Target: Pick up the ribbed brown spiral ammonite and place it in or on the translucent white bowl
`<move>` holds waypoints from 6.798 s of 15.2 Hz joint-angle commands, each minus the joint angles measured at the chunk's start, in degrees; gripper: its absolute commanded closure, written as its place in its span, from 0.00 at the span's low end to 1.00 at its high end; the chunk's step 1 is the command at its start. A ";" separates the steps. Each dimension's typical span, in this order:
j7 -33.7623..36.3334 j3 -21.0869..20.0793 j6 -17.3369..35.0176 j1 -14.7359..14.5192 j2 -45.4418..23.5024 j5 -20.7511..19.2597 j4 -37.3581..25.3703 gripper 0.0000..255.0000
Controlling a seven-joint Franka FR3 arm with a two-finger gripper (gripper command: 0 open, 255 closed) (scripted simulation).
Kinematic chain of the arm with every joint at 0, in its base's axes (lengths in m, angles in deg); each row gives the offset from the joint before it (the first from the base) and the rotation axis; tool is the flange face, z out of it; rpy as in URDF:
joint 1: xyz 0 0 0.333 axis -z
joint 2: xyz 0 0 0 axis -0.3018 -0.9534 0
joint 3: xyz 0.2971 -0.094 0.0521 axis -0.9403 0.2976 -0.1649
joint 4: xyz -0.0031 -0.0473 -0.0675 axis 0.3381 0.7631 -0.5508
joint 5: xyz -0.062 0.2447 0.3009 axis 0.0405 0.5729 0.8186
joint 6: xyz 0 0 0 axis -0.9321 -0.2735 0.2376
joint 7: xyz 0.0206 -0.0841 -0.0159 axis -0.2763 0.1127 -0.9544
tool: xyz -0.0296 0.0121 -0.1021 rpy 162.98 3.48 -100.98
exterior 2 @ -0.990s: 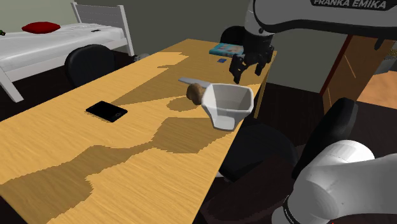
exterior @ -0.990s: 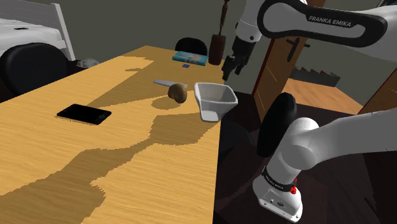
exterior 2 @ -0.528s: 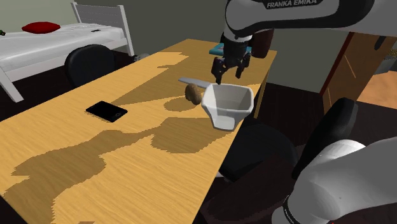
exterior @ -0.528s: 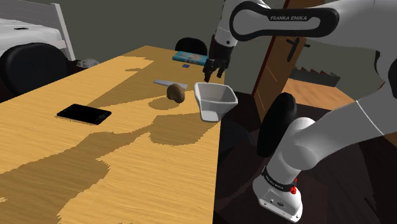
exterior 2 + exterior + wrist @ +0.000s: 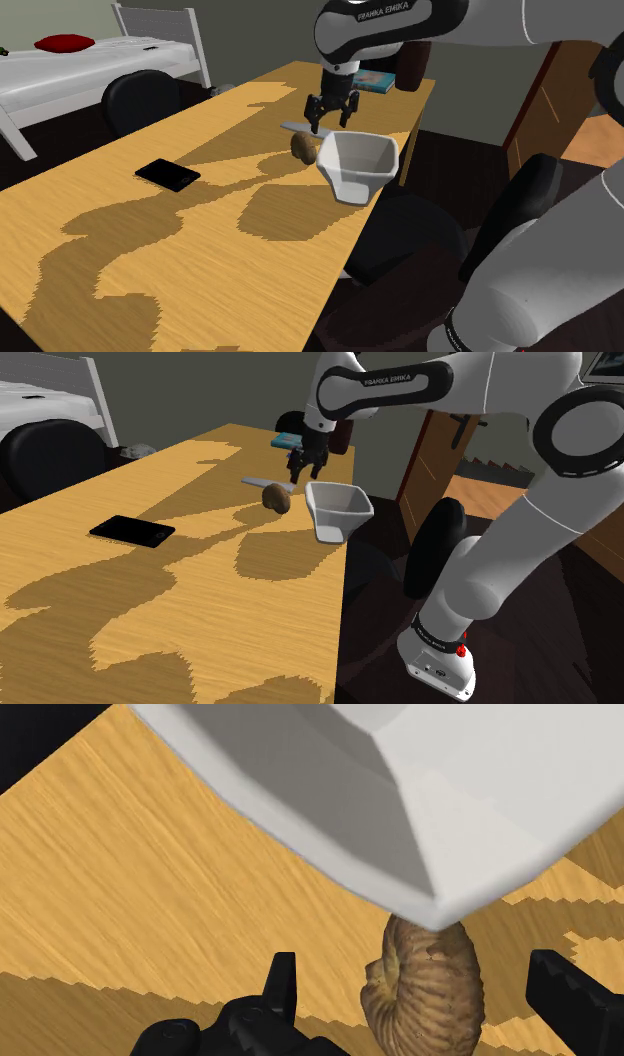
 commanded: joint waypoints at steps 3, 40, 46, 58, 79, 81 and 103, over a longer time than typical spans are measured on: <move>-2.02 0.77 1.04 -0.42 -9.66 3.40 -7.73 0.00; -2.10 0.61 -0.74 -0.65 -14.23 4.82 -13.71 1.00; -1.58 0.65 -5.29 -0.61 -14.02 4.61 -18.07 1.00; -0.64 0.76 -14.72 -0.50 -15.03 4.44 -28.55 1.00; 0.89 0.32 -23.63 -0.49 3.31 3.22 -19.27 1.00; 1.10 0.16 -24.29 -0.42 7.68 3.02 -15.58 1.00; 0.53 -0.39 -15.23 0.16 22.76 2.62 8.57 1.00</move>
